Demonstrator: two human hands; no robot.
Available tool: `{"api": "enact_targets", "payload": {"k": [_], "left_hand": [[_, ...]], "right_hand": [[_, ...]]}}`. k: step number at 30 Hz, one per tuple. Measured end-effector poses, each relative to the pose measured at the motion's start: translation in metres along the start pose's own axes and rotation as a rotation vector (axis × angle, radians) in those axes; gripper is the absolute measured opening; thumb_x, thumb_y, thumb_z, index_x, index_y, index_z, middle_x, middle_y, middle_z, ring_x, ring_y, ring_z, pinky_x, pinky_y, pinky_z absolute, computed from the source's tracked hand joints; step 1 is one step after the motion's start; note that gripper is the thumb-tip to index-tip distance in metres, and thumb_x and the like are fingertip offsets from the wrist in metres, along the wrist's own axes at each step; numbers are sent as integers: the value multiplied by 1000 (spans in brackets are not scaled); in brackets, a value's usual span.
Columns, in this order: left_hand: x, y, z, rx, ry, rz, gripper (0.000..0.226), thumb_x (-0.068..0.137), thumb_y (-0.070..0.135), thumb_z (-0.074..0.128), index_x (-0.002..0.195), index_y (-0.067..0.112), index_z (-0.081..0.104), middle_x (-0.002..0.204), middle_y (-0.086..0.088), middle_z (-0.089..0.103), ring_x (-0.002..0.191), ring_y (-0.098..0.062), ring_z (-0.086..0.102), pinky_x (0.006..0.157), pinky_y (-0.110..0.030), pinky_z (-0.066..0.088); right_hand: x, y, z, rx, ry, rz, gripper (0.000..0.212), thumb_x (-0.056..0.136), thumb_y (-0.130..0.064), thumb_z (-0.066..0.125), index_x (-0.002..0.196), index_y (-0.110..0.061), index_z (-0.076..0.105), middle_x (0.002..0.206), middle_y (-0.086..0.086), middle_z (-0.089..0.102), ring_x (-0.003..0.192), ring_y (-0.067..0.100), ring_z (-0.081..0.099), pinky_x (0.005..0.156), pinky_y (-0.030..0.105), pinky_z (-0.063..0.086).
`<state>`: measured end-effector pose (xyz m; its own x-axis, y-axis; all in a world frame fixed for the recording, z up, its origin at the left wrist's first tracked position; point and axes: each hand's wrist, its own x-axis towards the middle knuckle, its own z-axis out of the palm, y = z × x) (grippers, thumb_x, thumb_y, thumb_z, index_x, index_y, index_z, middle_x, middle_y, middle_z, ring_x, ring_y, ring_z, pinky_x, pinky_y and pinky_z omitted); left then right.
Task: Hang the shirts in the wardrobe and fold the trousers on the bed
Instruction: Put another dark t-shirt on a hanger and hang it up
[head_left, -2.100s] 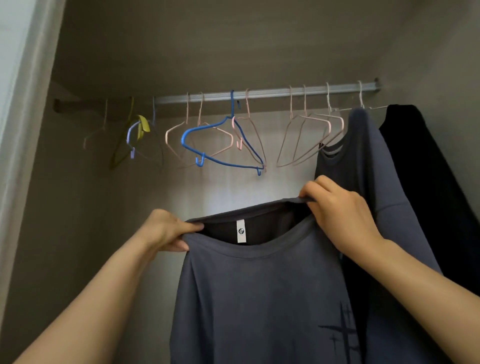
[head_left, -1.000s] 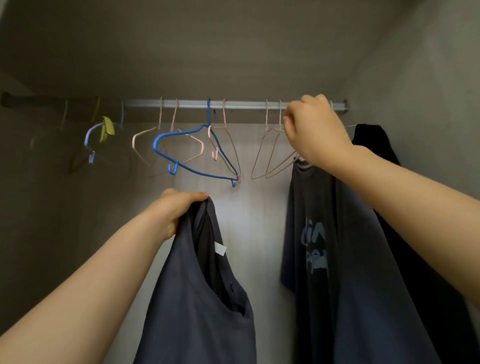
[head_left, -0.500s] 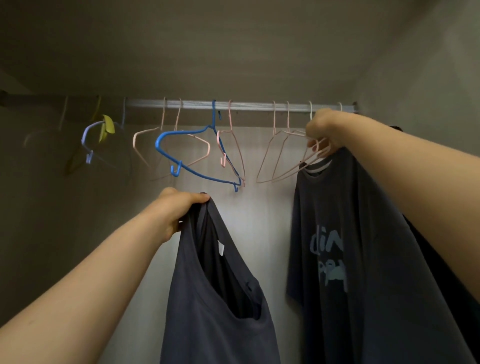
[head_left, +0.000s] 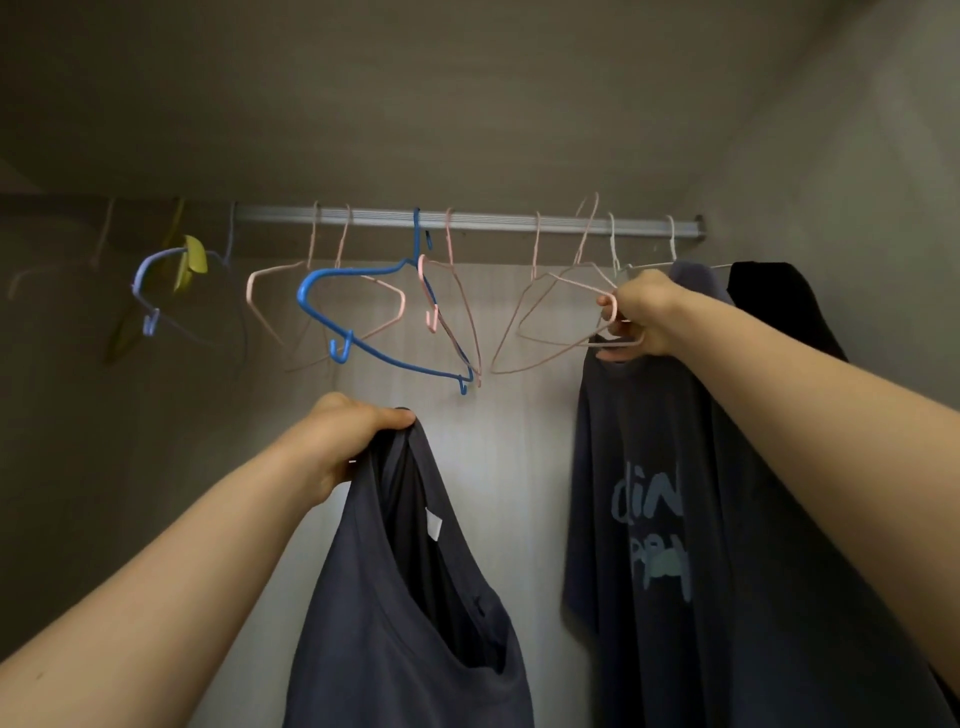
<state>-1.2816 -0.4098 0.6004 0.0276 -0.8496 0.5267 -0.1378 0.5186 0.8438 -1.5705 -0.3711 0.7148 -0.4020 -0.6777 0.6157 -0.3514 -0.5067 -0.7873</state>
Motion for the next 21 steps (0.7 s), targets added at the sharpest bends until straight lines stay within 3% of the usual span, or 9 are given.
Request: {"api": "enact_targets", "payload": {"k": [4,10,17,21], "left_hand": [[1,-7,-3,28,7,-2,28,85,19,77,102,-2,68,101,-17,70,92,-30,66,68,-34,52],[-2,-15,-12,71,21,-7,30,85,18,76,105,-3,69,105,-19,70,101,-33,65,78,-38,52],[-5,-29,-22,96,12,-57,31,85,16,76,106,-5,67,106,-19,69,98,-32,65,73,-34,51],[-12,-40,-28,158,-64,-85,10,83,9,76,84,6,66,87,-10,67,88,-24,62,69,-30,48]], "right_hand": [[-8,9,-2,131,-23,-32,27,100,-3,31,89,-13,55,72,3,46,62,14,40,58,37,55],[-37,33,2,96,-24,-48,21,102,-13,37,93,-16,55,63,1,42,52,12,37,53,27,42],[-98,84,22,159,20,-6,22,102,-13,34,112,-15,54,84,6,46,70,17,44,53,28,45],[-135,117,35,247,24,151,23,101,-12,34,106,-17,56,76,5,44,63,16,41,53,26,46]]}}
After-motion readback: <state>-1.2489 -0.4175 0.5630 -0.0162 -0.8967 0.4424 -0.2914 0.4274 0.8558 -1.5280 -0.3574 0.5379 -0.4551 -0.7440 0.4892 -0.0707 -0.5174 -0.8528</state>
